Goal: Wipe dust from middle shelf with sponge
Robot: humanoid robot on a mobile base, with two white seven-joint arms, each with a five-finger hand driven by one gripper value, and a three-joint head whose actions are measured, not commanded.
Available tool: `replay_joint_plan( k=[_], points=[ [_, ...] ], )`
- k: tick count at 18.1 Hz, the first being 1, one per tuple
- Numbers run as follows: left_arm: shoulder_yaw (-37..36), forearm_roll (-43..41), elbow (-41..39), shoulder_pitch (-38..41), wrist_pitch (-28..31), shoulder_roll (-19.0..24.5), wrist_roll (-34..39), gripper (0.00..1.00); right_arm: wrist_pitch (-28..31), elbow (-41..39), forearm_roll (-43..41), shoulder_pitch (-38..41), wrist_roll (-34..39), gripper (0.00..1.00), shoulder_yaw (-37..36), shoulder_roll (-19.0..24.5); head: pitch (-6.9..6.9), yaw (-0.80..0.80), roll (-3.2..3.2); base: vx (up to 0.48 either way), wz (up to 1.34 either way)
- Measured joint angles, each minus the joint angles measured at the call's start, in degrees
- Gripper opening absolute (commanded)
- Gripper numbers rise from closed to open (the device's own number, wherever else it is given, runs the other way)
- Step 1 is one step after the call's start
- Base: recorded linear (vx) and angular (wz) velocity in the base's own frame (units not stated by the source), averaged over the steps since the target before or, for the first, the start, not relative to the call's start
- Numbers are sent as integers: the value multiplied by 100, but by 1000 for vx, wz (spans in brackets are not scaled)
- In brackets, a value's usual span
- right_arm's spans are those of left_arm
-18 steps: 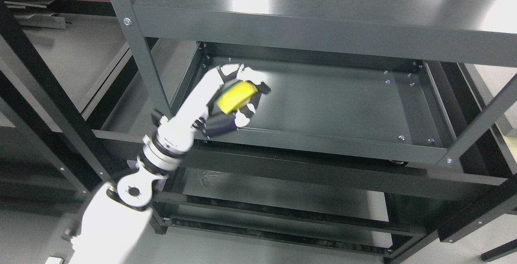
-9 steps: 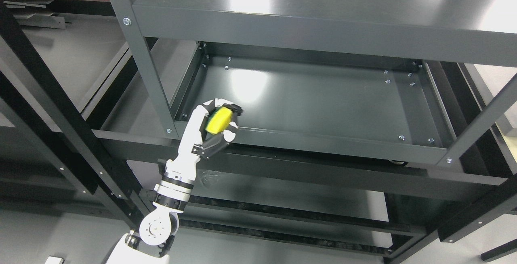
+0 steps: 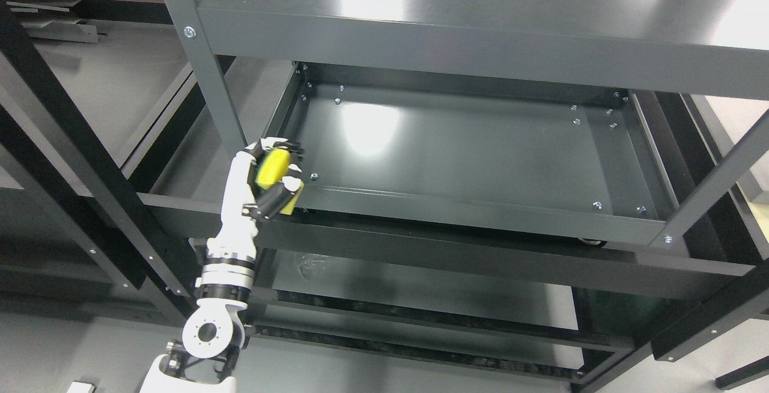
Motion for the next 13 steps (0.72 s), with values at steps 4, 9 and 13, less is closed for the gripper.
replay_joint_plan(
  k=[4,9,13],
  points=[
    [250,-2,-147,58,51,-65,18,4,0,0,0,-1,0,100,0,0,0,0,0,0,0],
    [186,73,-260,221,-104,-111,-6,4,0,0,0,-1,0,100,0,0,0,0,0,2,-13],
    [-168,149,-315,337,-246,-131,2,3,0,0,0,-1,0,100,0,0,0,0,0,-1,6]
  ],
)
